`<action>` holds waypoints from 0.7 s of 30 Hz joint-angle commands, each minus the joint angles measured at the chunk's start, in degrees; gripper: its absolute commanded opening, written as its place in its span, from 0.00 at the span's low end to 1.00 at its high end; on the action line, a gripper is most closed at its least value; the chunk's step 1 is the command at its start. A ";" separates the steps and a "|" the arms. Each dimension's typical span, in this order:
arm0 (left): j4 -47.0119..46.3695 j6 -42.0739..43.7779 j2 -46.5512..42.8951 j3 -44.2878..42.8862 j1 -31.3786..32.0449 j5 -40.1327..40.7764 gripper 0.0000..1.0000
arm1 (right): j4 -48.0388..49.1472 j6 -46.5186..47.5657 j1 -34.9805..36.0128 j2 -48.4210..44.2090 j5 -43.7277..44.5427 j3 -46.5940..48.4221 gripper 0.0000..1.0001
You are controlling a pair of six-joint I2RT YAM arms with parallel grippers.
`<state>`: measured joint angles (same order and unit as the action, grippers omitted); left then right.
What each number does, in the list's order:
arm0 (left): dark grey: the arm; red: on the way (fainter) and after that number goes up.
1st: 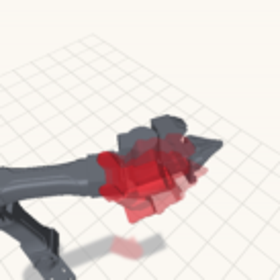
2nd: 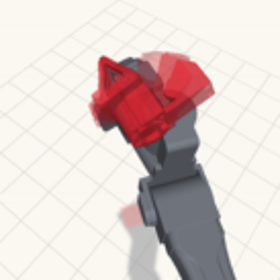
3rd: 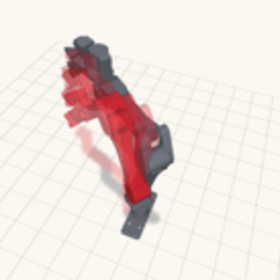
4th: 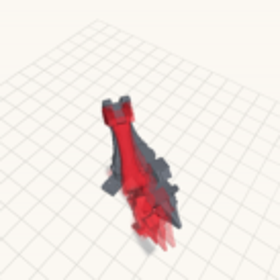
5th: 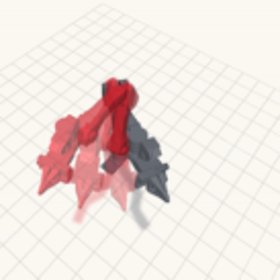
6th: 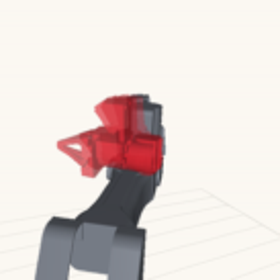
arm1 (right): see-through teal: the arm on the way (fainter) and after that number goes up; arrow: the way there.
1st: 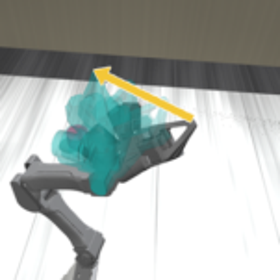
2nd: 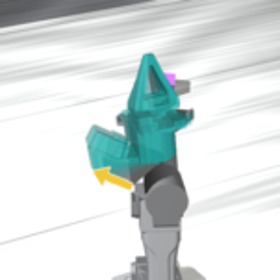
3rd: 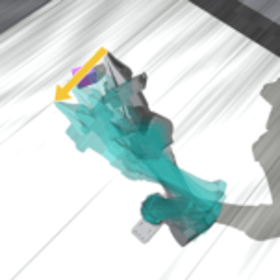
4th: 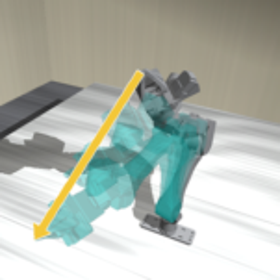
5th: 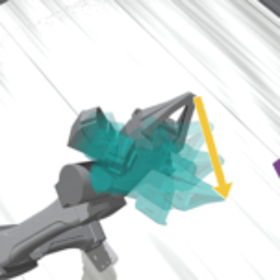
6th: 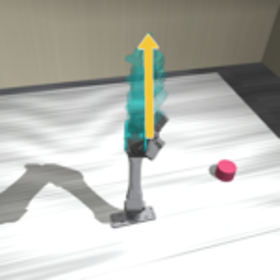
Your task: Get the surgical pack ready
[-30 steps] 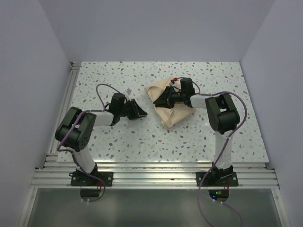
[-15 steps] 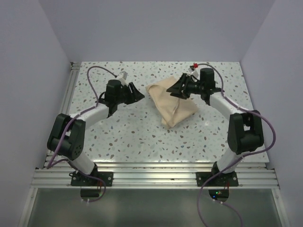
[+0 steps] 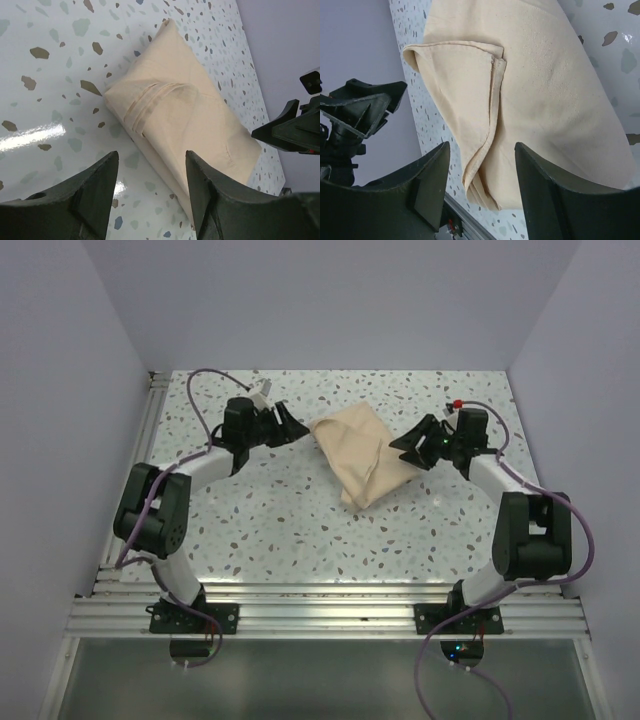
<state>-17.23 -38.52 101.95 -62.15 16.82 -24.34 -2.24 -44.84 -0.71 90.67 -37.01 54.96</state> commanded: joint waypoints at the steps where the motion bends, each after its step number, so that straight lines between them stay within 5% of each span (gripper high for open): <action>1: -4.04 -1.81 -2.63 4.22 -0.30 -0.71 0.59 | 1.89 1.51 -0.78 -0.06 -0.59 1.02 0.59; 7: -4.56 -7.17 -1.15 11.26 -0.30 -4.04 0.52 | -2.49 5.53 2.62 4.77 -5.53 7.60 0.64; 11: -4.92 -9.03 2.54 11.44 -0.03 -10.80 0.49 | -14.77 14.15 7.56 4.51 2.87 13.23 0.64; 21: -3.33 -9.20 9.39 7.84 4.18 -12.75 0.48 | -22.81 17.24 11.51 5.48 14.07 18.61 0.65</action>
<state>-19.11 -46.98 109.36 -51.27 19.03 -34.85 -20.32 -30.11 9.78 96.07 -28.18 72.40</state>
